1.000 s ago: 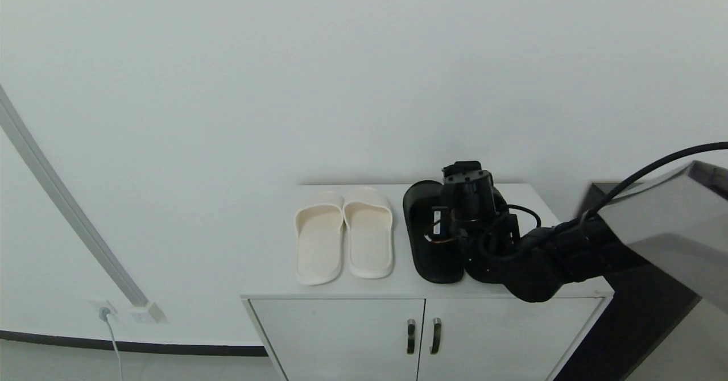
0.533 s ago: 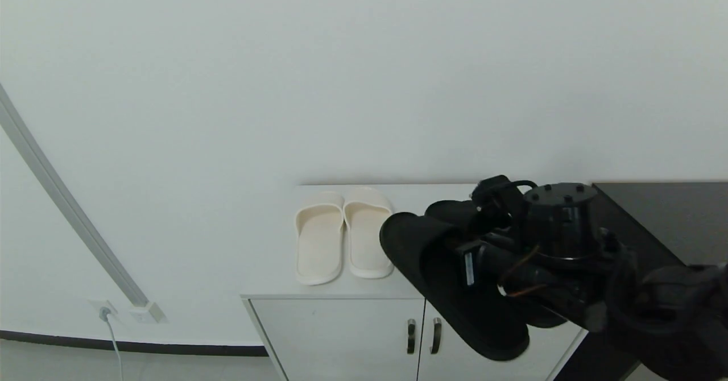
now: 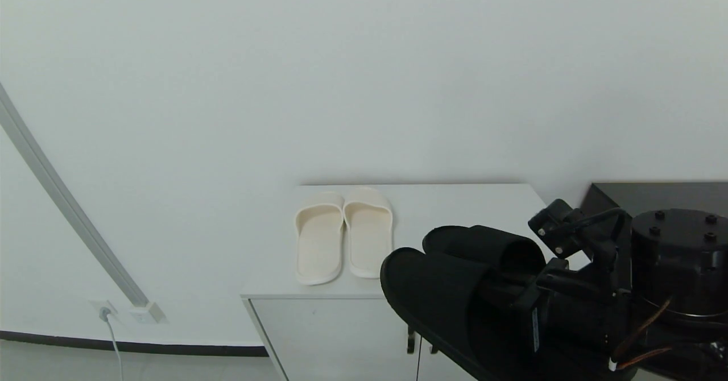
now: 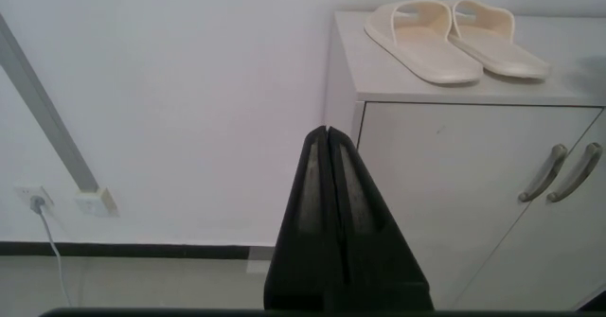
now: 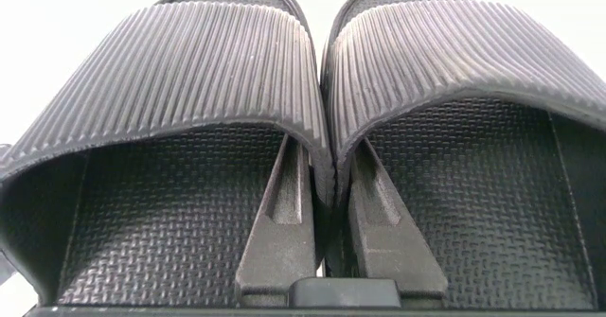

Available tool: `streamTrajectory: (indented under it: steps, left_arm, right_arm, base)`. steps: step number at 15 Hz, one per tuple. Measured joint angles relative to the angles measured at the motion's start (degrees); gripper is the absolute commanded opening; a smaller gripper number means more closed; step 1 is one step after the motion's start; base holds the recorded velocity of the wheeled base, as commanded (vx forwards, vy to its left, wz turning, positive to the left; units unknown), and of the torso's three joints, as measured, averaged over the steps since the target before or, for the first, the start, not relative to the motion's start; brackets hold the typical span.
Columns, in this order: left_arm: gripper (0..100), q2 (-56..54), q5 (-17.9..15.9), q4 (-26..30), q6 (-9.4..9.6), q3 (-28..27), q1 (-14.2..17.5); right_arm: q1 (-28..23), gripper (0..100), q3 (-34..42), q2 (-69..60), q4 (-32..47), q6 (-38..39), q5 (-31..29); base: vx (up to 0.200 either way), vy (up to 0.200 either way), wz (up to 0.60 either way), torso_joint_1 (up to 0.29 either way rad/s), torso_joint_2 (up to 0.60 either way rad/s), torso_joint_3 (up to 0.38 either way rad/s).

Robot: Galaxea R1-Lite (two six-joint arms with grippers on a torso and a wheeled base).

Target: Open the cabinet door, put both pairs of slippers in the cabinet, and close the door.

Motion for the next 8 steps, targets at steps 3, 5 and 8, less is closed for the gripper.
streamTrajectory:
  steps: [3, 5, 8]
  left_arm:
    - [0, 0.0, 0.0, 0.0, 0.0, 0.0, 0.0]
    - [0, 0.0, 0.0, 0.0, 0.02, 0.0, 0.0]
    - [0, 0.0, 0.0, 0.02, 0.02, 0.0, 0.0]
  right_arm:
    - [0.28, 0, 0.26, -0.3, -0.18, -0.04, 0.02]
    - [0.39, 0, 0.54, -0.35, -0.11, -0.15, 0.02]
    - [0.98, 0, 1.05, -0.35, -0.09, -0.3, -0.07]
  base:
    - [0.0, 0.0, 0.0, 0.0, 0.0, 0.0]
    - [-0.2, 0.0, 0.0, 0.0, 0.0, 0.0]
    - [-0.2, 0.0, 0.0, 0.001, 0.0, 0.002]
